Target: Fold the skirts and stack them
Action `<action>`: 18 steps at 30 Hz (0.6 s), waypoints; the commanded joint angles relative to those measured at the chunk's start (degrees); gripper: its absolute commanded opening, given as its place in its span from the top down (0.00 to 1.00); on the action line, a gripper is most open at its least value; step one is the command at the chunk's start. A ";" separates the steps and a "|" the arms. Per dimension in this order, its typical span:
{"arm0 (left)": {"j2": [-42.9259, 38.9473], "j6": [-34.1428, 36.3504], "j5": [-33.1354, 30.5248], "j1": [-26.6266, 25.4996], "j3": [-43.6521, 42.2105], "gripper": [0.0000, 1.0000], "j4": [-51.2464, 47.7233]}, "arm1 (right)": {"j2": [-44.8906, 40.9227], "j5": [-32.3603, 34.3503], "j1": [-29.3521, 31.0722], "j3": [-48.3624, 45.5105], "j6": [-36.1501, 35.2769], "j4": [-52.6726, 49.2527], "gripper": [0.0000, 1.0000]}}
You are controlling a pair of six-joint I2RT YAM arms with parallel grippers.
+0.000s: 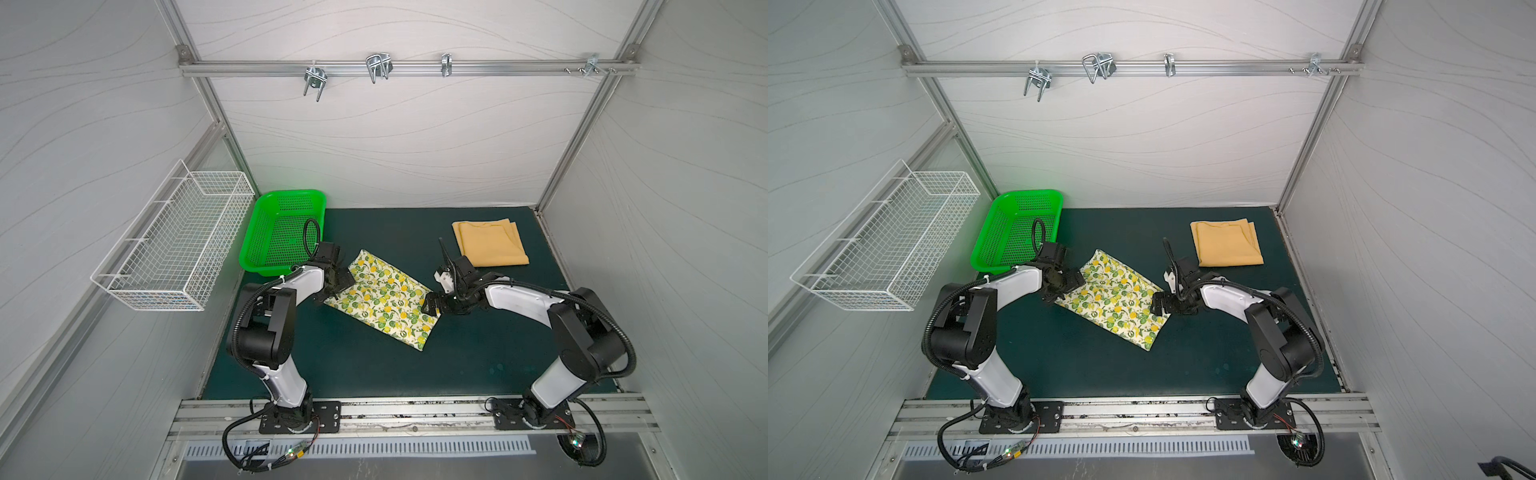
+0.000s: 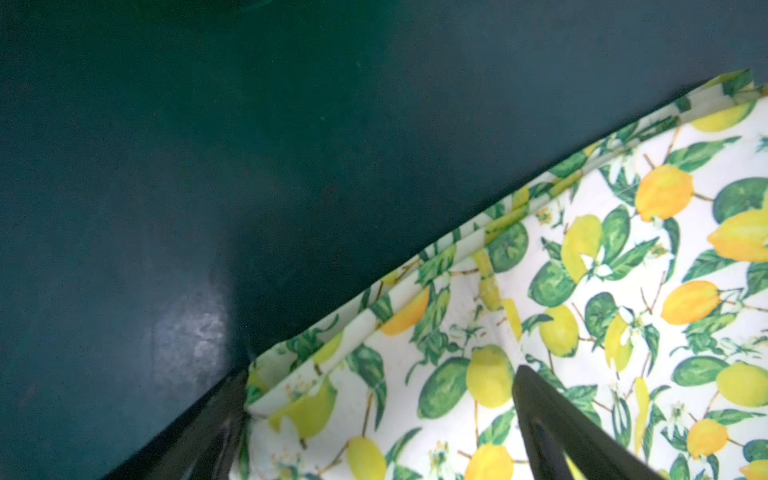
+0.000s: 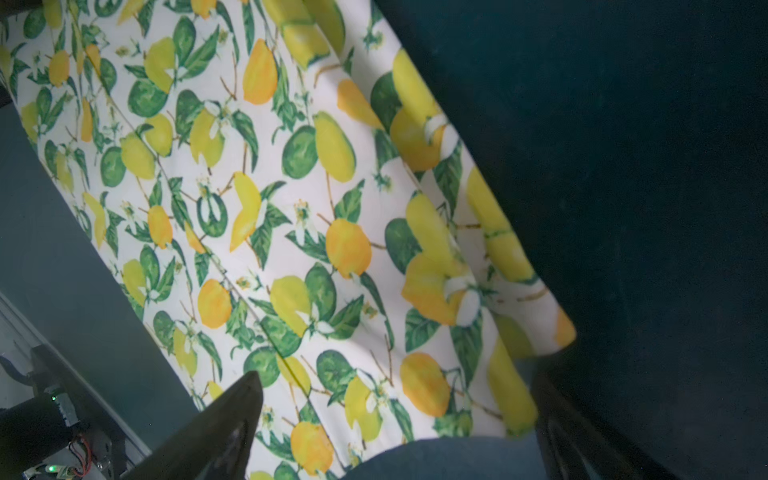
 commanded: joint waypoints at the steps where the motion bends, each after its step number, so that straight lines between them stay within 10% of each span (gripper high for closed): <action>1: 0.57 -1.77 -0.35 0.26 -2.94 0.01 2.20 | 1.74 -1.35 -1.12 1.98 0.85 1.60 0.01; 18: -13.37 -9.83 -0.39 -9.28 -19.58 0.01 8.39 | 8.77 -5.26 -5.39 8.73 0.20 1.68 0.01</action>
